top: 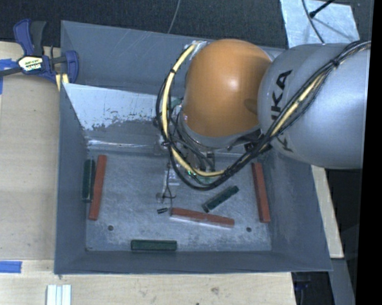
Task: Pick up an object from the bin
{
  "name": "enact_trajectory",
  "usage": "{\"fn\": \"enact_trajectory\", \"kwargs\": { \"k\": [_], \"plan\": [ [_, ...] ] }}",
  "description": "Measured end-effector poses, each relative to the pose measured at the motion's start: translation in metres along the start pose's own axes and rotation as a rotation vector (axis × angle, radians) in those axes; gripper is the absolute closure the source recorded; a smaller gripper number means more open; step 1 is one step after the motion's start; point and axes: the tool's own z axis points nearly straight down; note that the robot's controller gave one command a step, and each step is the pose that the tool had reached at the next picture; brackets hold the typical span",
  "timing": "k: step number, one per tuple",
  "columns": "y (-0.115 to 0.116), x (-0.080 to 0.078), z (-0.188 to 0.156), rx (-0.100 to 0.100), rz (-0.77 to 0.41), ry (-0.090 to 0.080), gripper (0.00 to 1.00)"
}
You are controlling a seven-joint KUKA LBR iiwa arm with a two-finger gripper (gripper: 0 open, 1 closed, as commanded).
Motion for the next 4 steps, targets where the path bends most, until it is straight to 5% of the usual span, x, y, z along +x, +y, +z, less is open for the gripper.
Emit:
{"fn": "enact_trajectory", "kwargs": {
  "k": [2,3,4],
  "plan": [
    [-0.004,-0.003,0.001,-0.003,-0.013,-0.014,0.0],
    [0.012,0.024,0.034,0.001,-0.036,-0.006,0.0],
    [-0.031,0.029,0.09,-0.002,0.109,-0.008,0.0]
  ]
}}
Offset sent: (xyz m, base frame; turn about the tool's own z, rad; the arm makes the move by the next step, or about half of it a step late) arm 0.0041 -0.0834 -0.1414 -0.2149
